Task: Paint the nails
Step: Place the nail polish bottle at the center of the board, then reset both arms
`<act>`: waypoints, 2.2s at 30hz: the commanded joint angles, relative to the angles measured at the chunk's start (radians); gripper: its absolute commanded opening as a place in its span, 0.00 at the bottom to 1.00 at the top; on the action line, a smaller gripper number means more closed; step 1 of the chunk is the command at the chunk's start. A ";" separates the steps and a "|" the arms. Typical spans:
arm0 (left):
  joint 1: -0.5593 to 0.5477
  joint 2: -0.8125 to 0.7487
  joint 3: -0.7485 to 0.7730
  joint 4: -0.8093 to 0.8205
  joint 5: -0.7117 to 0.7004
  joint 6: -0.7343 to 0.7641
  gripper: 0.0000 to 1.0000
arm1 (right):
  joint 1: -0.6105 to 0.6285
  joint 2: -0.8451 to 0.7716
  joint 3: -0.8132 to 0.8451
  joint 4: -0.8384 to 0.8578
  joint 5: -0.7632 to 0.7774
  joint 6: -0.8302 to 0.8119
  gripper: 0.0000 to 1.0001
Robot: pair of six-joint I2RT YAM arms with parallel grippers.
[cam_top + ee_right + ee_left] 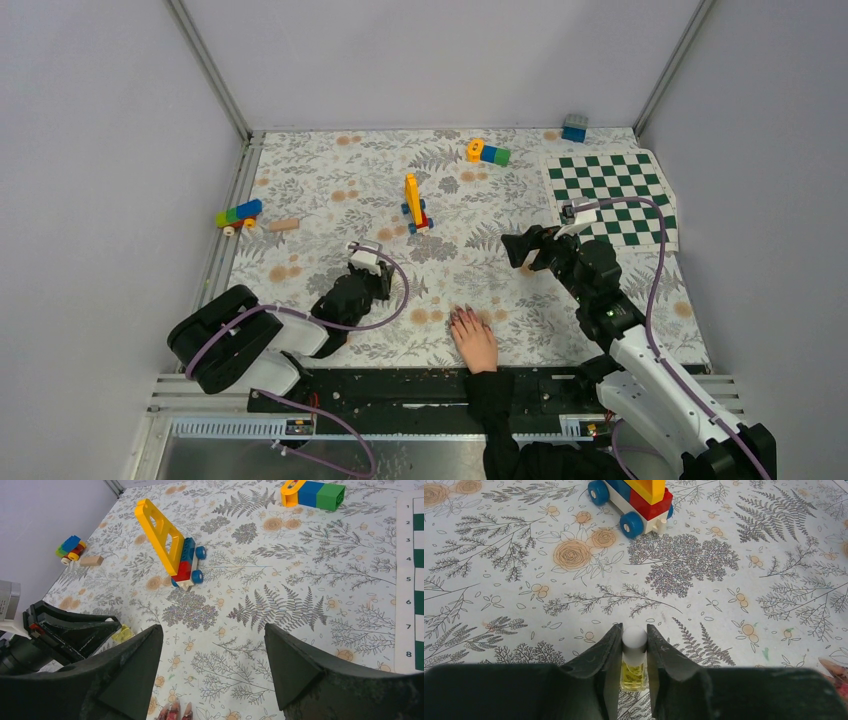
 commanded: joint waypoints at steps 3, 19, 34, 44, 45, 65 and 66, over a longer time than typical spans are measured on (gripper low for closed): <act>-0.007 -0.019 -0.013 0.073 -0.036 -0.012 0.27 | -0.012 -0.005 0.001 0.055 0.031 0.007 0.81; -0.007 -0.137 -0.021 -0.004 -0.050 -0.018 0.98 | -0.017 0.000 0.000 0.054 0.011 0.003 0.83; 0.049 -0.529 0.190 -0.614 -0.052 -0.153 0.99 | -0.027 0.046 0.057 -0.024 0.005 -0.015 0.93; 0.293 -0.606 0.604 -1.179 0.160 -0.309 0.99 | -0.092 0.040 0.139 -0.202 0.039 -0.063 0.94; 0.319 -0.604 0.638 -1.218 0.195 -0.301 0.99 | -0.102 0.034 0.144 -0.214 0.042 -0.064 0.95; 0.486 -0.763 0.790 -1.455 -0.110 0.139 0.99 | -0.168 -0.236 0.147 -0.279 0.347 -0.197 0.99; 0.486 -0.776 0.776 -1.449 -0.114 0.134 0.99 | -0.169 -0.257 0.122 -0.258 0.366 -0.199 0.99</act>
